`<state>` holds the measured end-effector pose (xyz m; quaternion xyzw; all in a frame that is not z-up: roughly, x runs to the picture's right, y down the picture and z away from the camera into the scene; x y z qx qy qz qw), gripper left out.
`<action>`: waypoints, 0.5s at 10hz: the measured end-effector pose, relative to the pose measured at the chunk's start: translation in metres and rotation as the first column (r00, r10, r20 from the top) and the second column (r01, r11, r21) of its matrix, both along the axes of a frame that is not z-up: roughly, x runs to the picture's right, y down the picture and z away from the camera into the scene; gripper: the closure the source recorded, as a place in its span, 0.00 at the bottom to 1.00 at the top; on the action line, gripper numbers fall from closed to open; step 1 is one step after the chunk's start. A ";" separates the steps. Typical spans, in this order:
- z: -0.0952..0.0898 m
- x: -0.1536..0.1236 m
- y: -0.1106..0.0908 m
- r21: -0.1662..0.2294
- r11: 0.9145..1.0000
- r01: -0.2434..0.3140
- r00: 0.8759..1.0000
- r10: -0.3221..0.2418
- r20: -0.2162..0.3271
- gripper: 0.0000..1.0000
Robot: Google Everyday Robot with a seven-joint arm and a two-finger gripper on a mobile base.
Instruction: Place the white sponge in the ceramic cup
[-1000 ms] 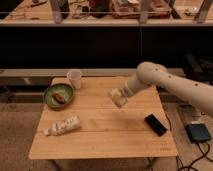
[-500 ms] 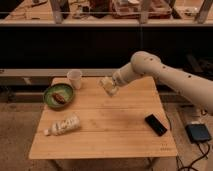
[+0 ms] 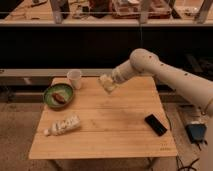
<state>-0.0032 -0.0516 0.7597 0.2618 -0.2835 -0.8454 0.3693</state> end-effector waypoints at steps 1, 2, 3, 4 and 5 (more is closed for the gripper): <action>0.007 -0.013 -0.017 0.030 0.999 0.009 0.998 -0.011 0.057 1.00; 0.013 -0.026 -0.032 0.057 0.998 0.018 0.993 -0.024 0.113 1.00; 0.022 -0.044 -0.049 0.086 0.996 0.030 0.981 -0.046 0.188 1.00; 0.031 -0.068 -0.066 0.115 0.993 0.040 0.957 -0.072 0.281 1.00; 0.035 -0.077 -0.074 0.126 0.991 0.040 0.941 -0.080 0.328 1.00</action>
